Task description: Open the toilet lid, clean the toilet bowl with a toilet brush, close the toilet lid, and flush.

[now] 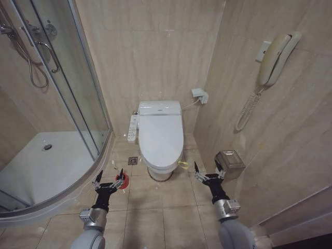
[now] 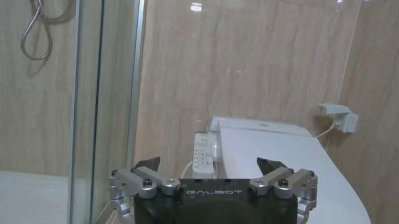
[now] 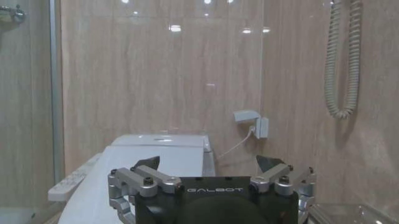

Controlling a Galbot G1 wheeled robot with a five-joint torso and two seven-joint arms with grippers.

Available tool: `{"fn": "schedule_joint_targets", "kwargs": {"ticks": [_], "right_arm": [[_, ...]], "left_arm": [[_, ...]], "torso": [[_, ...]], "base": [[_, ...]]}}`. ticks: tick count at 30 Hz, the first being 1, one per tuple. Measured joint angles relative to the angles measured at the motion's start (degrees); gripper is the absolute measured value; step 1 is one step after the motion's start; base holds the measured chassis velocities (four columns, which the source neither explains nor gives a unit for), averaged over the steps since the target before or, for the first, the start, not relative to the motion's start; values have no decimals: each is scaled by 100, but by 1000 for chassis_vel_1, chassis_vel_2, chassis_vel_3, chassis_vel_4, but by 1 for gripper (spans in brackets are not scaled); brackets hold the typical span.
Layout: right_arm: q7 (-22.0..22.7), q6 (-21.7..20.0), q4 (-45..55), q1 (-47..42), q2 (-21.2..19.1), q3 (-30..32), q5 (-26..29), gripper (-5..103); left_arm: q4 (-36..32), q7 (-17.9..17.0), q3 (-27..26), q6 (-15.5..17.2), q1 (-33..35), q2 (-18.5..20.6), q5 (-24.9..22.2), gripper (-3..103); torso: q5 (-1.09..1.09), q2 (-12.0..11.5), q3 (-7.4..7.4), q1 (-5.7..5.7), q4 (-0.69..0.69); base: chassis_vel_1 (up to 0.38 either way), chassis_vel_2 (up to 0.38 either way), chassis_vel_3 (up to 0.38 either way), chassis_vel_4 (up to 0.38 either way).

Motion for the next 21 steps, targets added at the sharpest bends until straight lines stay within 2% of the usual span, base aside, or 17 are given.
{"fn": "schedule_joint_targets", "kwargs": {"ticks": [21], "right_arm": [[34, -9, 2, 47, 34, -38, -39, 100]], "left_arm": [[0, 0, 0, 0, 0, 0, 0, 100]], "torso": [[0, 0, 0, 0, 0]], "base": [[0, 0, 0, 0]]}}
